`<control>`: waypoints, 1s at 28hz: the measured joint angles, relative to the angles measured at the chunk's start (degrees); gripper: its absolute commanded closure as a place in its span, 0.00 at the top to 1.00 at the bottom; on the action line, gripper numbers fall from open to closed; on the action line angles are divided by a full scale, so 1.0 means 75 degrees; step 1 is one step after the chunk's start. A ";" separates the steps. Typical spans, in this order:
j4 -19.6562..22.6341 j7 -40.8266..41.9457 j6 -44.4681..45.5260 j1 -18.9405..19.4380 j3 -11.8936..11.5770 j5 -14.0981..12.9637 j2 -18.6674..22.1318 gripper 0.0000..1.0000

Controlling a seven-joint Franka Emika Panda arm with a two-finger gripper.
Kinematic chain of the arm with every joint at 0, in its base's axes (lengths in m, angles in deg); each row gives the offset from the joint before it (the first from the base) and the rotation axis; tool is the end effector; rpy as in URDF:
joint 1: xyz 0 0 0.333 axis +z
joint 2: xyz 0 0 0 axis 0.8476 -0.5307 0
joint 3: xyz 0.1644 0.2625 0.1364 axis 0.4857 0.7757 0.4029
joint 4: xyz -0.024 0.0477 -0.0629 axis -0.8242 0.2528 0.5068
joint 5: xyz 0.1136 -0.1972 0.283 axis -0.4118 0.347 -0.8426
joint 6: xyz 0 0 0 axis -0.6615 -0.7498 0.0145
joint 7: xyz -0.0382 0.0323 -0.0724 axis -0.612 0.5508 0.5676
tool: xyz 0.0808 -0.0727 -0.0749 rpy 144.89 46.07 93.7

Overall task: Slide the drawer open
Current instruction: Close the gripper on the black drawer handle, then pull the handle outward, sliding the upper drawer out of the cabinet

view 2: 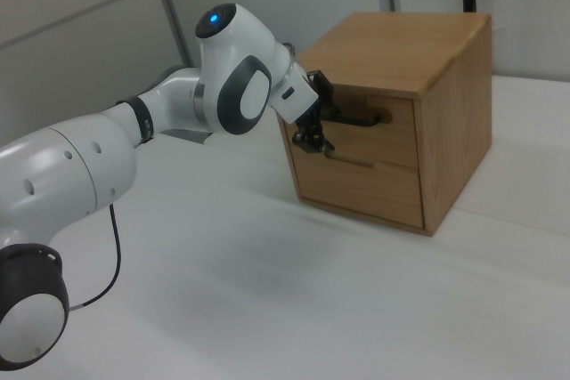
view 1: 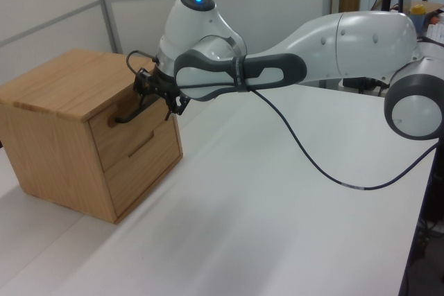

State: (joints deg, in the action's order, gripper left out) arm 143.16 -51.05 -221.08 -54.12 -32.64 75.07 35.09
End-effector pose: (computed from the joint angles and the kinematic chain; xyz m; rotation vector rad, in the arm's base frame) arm 0.7520 0.0554 0.5376 -2.1908 1.6380 -0.6840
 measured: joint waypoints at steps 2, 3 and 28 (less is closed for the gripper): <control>-0.0025 -0.0090 -0.0045 0.0025 0.0000 0.0064 -0.0033 0.69; -0.0039 -0.0122 -0.0060 0.0037 0.0000 0.0082 -0.0048 0.67; -0.0103 -0.0366 -0.0234 0.0177 -0.0012 0.0292 -0.0103 0.00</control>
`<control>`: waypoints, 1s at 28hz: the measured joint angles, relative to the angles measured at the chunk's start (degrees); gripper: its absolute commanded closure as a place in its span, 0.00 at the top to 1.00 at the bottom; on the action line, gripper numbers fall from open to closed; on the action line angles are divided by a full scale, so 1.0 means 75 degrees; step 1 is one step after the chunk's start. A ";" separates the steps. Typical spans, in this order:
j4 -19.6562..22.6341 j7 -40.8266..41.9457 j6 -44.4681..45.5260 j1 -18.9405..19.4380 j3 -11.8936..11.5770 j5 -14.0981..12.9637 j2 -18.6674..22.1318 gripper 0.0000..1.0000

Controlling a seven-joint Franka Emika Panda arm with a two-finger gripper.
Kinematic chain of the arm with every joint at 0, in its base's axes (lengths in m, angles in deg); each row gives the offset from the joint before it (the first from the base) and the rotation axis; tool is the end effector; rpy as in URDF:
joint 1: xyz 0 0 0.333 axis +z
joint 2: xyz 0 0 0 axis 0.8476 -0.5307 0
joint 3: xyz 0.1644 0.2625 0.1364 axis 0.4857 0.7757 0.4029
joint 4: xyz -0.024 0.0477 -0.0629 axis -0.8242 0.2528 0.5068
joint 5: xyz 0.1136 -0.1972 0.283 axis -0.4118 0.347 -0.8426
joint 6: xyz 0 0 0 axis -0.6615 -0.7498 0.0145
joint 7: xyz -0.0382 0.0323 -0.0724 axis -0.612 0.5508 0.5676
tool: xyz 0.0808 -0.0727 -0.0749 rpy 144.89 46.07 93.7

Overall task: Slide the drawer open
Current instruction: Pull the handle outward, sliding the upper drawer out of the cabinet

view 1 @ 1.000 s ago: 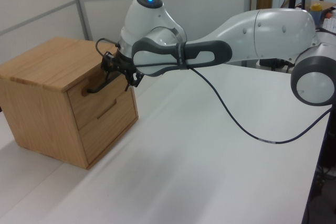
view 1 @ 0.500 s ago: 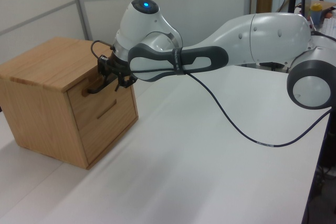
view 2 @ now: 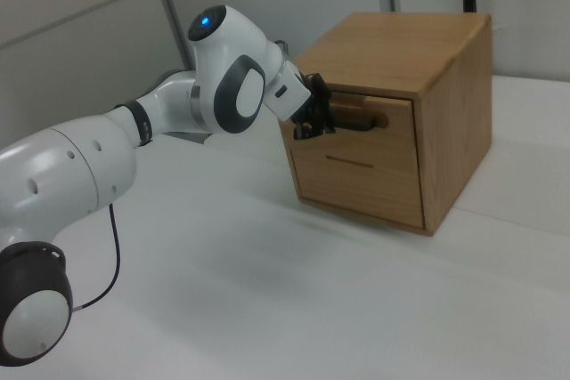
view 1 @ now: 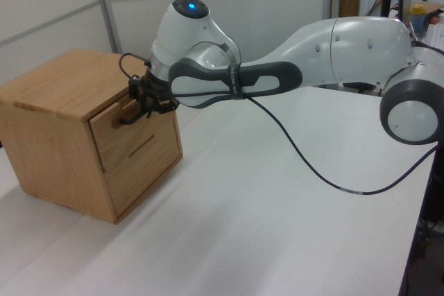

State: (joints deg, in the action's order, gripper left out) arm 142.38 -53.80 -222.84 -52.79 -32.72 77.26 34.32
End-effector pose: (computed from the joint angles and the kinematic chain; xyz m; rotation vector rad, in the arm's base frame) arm 0.7558 0.0719 0.5389 -2.1661 1.6292 -0.7280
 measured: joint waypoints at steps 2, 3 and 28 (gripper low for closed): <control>0.0139 0.0000 0.0001 0.0000 -0.0001 0.0000 0.0100 0.00; 0.0223 0.0000 0.0001 -0.0002 -0.0001 0.0001 0.0163 0.00; 0.2745 0.0176 0.0200 -0.0020 0.0000 0.0008 0.2102 0.00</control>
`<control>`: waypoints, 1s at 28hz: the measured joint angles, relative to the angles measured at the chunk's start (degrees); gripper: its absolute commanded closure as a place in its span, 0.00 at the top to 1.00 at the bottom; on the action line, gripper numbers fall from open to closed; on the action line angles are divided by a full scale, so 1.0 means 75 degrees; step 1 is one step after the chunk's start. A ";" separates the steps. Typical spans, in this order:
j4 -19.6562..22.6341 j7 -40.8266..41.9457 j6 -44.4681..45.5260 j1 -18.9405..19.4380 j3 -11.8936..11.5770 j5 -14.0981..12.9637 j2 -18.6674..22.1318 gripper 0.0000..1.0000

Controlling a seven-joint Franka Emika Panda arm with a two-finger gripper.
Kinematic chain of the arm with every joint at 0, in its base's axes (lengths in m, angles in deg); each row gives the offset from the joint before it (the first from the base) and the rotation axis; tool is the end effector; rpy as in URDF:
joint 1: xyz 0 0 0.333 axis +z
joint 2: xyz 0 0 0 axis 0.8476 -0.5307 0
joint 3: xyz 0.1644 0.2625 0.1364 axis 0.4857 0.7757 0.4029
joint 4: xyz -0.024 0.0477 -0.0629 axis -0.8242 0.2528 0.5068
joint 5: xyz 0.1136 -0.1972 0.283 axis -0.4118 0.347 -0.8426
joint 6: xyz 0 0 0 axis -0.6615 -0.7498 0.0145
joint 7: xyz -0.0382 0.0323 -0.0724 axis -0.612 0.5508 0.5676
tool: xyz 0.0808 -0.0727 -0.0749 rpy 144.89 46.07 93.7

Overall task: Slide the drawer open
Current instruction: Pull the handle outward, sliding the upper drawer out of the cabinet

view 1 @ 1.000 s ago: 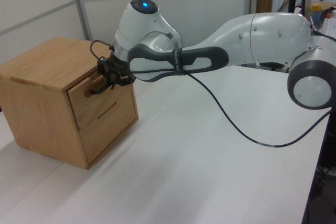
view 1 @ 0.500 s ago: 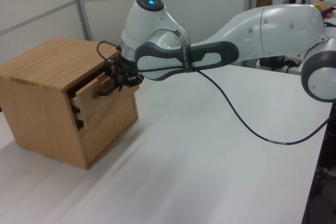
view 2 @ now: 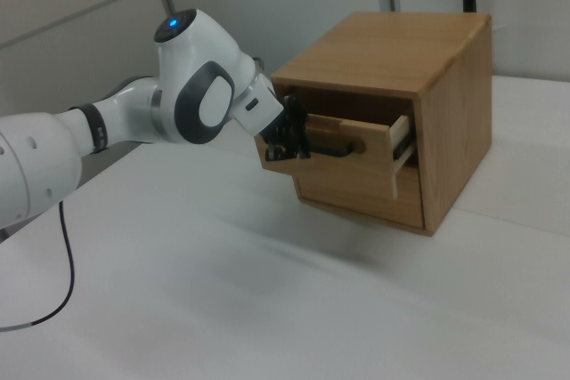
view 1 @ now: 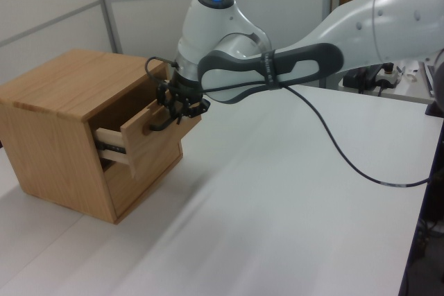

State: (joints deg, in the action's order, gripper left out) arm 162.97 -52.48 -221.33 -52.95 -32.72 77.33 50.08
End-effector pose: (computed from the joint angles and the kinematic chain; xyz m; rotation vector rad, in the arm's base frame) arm 0.6739 0.0628 0.5509 -2.2741 1.6630 -0.6425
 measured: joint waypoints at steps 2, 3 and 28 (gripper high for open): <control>0.0221 0.0000 0.0001 -0.0004 0.0000 0.0000 0.0171 0.00; 0.0326 0.0000 0.0001 -0.0006 0.0000 0.0000 0.0252 0.00; 0.2736 0.0010 0.0013 0.0024 0.0003 0.0000 0.2238 0.00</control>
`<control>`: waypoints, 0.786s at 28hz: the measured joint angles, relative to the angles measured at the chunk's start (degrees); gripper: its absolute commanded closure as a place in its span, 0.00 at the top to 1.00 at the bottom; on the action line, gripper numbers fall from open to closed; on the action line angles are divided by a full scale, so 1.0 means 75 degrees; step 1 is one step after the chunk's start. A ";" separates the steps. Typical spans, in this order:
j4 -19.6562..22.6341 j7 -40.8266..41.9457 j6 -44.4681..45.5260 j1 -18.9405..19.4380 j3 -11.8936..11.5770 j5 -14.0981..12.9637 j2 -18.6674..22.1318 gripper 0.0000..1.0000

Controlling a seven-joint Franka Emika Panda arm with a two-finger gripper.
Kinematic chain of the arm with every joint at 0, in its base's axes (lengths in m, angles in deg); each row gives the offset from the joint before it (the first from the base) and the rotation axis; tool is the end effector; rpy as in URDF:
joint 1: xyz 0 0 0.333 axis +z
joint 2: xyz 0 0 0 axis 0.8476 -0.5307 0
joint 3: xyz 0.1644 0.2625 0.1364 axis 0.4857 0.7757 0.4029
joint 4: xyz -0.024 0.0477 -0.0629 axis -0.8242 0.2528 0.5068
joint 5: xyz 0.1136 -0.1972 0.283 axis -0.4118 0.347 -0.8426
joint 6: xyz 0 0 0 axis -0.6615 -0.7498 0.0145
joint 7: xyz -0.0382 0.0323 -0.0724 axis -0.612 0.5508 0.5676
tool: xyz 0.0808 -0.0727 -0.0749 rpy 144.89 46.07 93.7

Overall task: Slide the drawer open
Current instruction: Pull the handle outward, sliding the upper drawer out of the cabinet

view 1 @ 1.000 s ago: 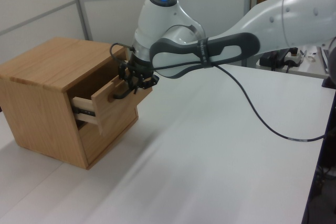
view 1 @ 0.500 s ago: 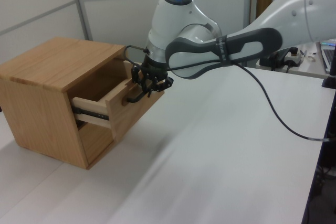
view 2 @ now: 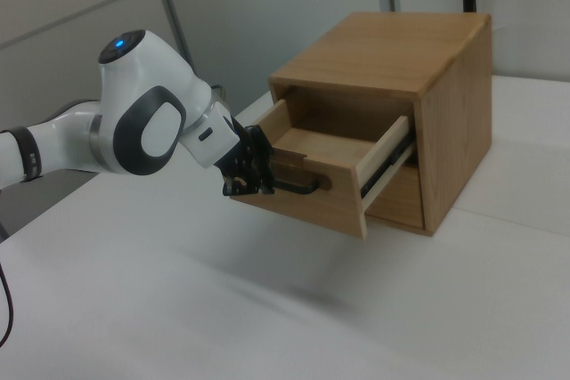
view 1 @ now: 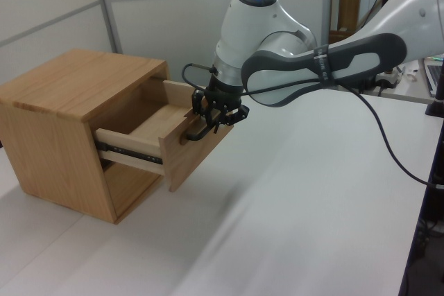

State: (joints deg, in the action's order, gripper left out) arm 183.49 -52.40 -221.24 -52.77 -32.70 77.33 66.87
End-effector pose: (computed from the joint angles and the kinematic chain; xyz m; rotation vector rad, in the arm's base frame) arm 0.5728 0.0557 0.5553 -2.3313 1.6864 -0.5841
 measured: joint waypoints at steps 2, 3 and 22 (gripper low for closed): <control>0.0090 0.0000 0.0019 0.0000 0.0000 0.0000 0.0084 0.00; 0.0150 0.0000 0.0031 0.0001 0.0000 0.0000 0.0143 0.00; 0.0534 0.0001 0.0391 0.0006 -0.0011 0.0000 0.0589 0.45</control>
State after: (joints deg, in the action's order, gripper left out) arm 187.49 -52.39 -218.30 -52.72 -32.79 77.32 71.29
